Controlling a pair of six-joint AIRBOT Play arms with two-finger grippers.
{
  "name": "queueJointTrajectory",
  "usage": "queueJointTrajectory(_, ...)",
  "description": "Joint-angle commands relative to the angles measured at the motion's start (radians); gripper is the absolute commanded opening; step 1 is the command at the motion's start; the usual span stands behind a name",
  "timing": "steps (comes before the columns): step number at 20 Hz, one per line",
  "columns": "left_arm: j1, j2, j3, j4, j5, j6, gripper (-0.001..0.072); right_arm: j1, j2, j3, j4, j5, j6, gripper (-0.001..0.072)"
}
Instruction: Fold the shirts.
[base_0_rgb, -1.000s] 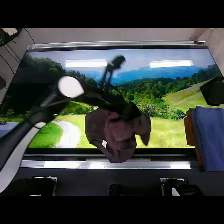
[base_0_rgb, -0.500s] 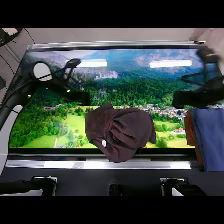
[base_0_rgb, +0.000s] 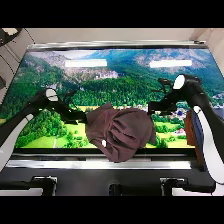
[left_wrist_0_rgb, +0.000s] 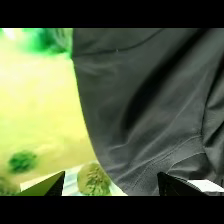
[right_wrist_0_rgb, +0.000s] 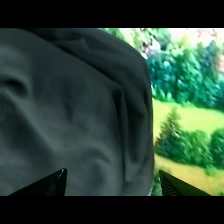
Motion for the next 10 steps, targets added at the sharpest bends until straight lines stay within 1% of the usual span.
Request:
queueJointTrajectory(1,-0.033,-0.06,-0.029,-0.026,0.035,0.0,0.0699,0.0,-0.069,-0.004,0.04,-0.045,-0.024,0.0699)
queueJointTrajectory(2,-0.043,-0.071,-0.029,-0.032,0.044,0.0,0.0657,0.0,-0.082,-0.004,0.05,-0.045,-0.039,0.07)
queueJointTrajectory(5,-0.068,-0.095,-0.029,-0.034,0.066,-0.005,0.0656,0.0,-0.123,-0.005,0.077,-0.047,-0.053,0.0706)
queueJointTrajectory(6,-0.073,-0.103,-0.029,-0.039,0.067,-0.005,0.0593,0.0,-0.139,-0.005,0.089,-0.046,-0.053,0.0705)
queueJointTrajectory(7,-0.077,-0.111,-0.029,-0.046,0.068,-0.013,0.0496,0.0,-0.154,-0.005,0.103,-0.046,-0.053,0.0705)
queueJointTrajectory(8,-0.08,-0.119,-0.029,-0.054,0.07,-0.013,0.0418,0.0,-0.169,-0.005,0.123,-0.046,-0.053,0.0701)
queueJointTrajectory(9,-0.082,-0.126,-0.029,-0.057,0.076,-0.013,0.0304,0.0,-0.18,-0.005,0.146,-0.045,-0.053,0.0679)
queueJointTrajectory(10,-0.084,-0.129,-0.029,-0.059,0.088,-0.012,0.0117,0.0,-0.19,-0.004,0.171,-0.045,-0.053,0.0626)
